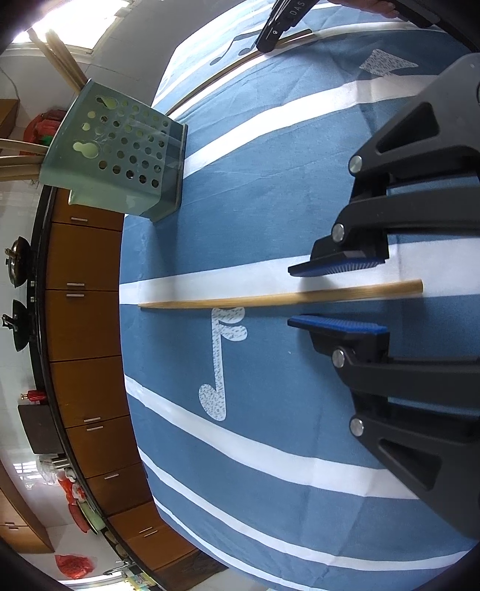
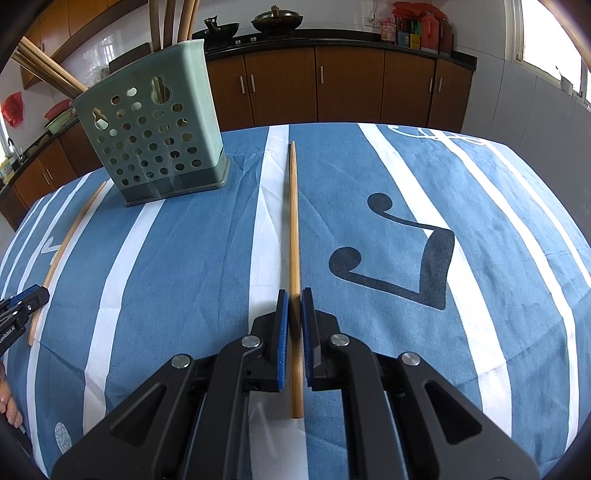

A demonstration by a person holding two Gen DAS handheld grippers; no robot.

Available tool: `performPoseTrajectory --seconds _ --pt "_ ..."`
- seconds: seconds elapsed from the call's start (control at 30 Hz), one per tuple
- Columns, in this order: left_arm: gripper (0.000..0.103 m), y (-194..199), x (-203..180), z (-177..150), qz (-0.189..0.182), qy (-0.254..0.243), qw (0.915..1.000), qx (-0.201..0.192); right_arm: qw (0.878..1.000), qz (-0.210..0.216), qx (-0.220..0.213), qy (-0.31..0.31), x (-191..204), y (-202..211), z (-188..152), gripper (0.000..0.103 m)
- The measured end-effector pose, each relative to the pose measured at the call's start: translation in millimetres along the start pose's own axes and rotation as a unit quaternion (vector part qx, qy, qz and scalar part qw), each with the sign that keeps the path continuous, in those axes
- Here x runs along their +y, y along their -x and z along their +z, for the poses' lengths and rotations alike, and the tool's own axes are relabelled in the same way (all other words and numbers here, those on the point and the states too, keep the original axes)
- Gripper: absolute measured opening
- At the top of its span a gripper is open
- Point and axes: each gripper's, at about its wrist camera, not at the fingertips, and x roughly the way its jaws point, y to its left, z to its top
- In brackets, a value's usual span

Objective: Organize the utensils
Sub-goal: 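Lift both held chopsticks up from the cloth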

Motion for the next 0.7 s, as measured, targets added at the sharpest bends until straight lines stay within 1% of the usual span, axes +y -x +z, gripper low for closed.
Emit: performPoseTrajectory --seconds 0.2,0.3,0.33,0.37,0.47,0.57,0.7 --pt "0.022 2.3 3.5 -3.0 0.001 0.007 1.0 -0.001 1.0 0.001 0.0 0.0 0.9 0.7 -0.7 0.008" --pt "0.014 2.9 6.8 -3.8 0.003 0.012 0.9999 -0.001 1.0 0.003 0.0 0.001 1.0 2.7 -3.1 0.008" --pt "0.009 3.2 8.3 -4.1 0.001 0.012 0.9999 0.0 1.0 0.003 0.0 0.003 1.0 3.7 -4.1 0.007" --pt "0.008 3.2 9.5 -4.2 -0.002 0.011 0.9999 0.0 1.0 0.002 0.0 0.005 1.1 4.9 -5.4 0.007" --pt "0.008 5.2 11.0 -5.3 -0.005 0.004 1.0 0.005 1.0 0.003 -0.002 0.004 -0.9 10.0 -9.3 0.007" --pt "0.007 9.6 13.8 -6.2 -0.009 0.007 0.9999 0.009 1.0 0.007 -0.015 -0.002 -4.8 21.1 -9.9 0.007" --pt "0.007 26.2 17.6 -1.2 -0.021 0.013 0.9997 -0.005 0.999 0.009 -0.042 -0.004 -9.3 41.7 -3.1 0.007"
